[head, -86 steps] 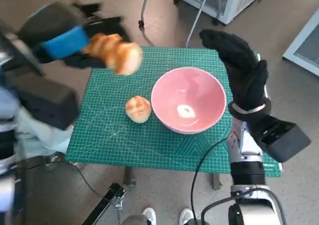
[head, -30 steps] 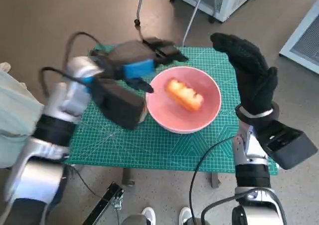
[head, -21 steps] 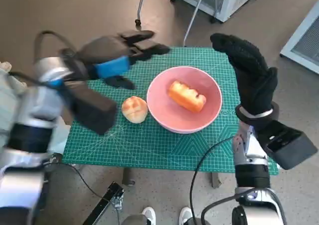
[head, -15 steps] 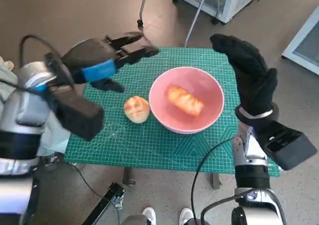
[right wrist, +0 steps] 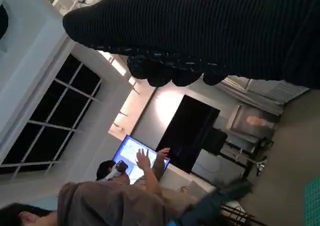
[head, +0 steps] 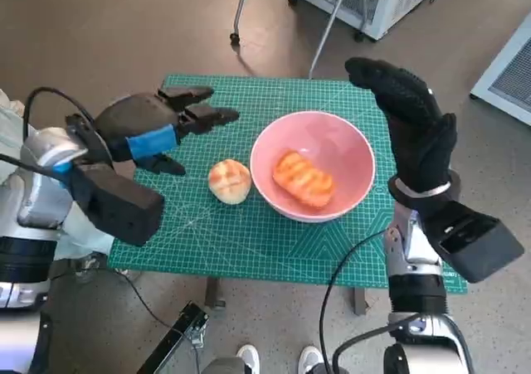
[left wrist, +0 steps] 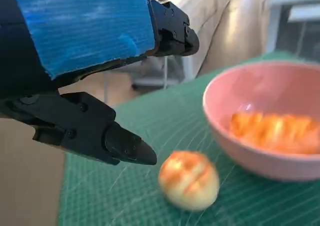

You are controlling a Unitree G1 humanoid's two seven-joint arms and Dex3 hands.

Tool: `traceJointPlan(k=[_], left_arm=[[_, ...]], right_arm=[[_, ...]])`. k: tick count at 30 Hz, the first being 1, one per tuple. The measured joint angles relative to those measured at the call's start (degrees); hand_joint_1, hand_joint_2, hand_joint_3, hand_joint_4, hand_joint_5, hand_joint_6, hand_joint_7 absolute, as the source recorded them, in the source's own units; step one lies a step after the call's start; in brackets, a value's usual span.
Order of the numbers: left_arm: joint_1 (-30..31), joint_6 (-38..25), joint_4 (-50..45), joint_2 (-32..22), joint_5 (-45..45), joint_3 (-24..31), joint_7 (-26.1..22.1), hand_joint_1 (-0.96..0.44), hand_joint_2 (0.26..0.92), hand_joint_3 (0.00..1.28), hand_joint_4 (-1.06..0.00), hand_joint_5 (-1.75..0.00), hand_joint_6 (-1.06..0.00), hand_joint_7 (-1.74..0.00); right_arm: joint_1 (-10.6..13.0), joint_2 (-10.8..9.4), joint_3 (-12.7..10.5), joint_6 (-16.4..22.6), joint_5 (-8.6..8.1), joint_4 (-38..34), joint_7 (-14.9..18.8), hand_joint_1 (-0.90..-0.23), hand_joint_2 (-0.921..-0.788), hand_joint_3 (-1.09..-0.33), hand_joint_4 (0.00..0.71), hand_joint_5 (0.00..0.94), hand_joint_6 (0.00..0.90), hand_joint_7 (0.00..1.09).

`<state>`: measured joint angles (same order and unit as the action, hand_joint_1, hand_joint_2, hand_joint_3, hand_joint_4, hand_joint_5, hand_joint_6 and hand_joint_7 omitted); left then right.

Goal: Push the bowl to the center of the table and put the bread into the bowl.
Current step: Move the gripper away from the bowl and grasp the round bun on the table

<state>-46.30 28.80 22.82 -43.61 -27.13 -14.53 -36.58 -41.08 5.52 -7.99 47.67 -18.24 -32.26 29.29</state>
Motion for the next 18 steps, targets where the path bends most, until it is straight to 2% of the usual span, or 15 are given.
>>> traceJointPlan(k=[18], left_arm=[[-0.70, -0.14, 13.31, 6.47, -6.15, -7.05, 3.66, -0.12, 0.830, 0.00, -0.29, -0.02, -0.35, -0.15]], right_arm=[[0.75, 0.27, 0.04, -0.42, -0.15, 0.54, 0.69, -0.692, -0.921, -0.769, 0.279, 0.007, -0.001, 0.78]])
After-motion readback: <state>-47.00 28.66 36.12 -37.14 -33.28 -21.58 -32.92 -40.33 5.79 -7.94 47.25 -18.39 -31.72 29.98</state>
